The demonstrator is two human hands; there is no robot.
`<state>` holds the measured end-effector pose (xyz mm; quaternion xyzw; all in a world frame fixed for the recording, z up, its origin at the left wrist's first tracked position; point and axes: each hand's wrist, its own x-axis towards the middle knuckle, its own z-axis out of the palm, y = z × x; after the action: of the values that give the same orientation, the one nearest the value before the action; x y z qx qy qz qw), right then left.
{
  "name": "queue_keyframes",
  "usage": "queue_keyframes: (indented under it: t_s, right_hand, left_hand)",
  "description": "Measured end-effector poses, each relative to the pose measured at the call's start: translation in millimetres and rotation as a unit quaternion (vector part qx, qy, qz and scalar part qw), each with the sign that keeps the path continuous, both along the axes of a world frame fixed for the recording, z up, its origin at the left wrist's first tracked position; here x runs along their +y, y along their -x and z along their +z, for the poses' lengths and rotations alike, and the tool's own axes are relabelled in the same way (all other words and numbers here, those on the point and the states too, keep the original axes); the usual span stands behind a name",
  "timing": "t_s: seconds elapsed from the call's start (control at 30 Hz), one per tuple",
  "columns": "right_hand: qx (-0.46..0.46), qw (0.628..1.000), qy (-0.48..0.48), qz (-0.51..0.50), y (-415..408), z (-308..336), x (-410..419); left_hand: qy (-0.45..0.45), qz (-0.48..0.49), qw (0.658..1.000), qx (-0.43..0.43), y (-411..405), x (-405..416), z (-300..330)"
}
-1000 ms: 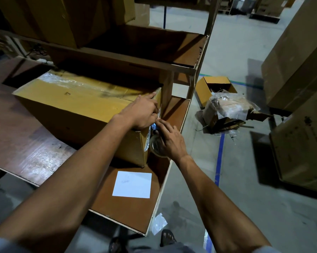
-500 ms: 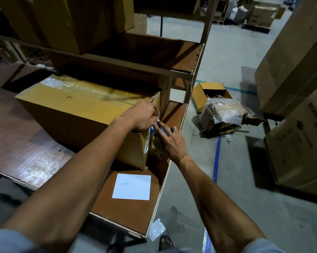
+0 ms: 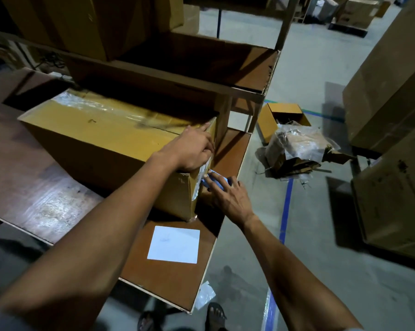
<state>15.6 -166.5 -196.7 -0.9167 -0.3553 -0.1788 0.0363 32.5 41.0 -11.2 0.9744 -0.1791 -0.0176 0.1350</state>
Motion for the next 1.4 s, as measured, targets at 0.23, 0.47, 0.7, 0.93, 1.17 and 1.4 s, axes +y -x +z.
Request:
queue_keyframes:
  t_s: [0.23,0.47,0.7,0.93,1.17,1.4]
  right_hand:
    - [0.025,0.997,-0.064,-0.027,7,0,-1]
    - [0.030,0.983,-0.153,-0.098,11,20,-3]
    - [0.113,0.885,-0.404,-0.204,23,29,6]
    - [0.180,0.684,-0.628,-0.324,55,37,26]
    - [0.186,0.506,-0.760,-0.364,101,39,47]
    - [0.134,0.473,-0.791,-0.365,154,45,49]
  left_hand:
    - [0.006,0.002,1.000,0.008,3,-1,1]
    - [-0.009,0.001,1.000,0.002,6,-3,6]
    - [-0.029,-0.001,0.999,-0.015,7,-4,1]
    - [-0.084,-0.002,0.995,-0.061,11,-4,-3]
    - [-0.082,-0.123,0.980,-0.131,63,-16,8]
    - [0.064,-0.158,0.985,-0.010,114,-35,-24]
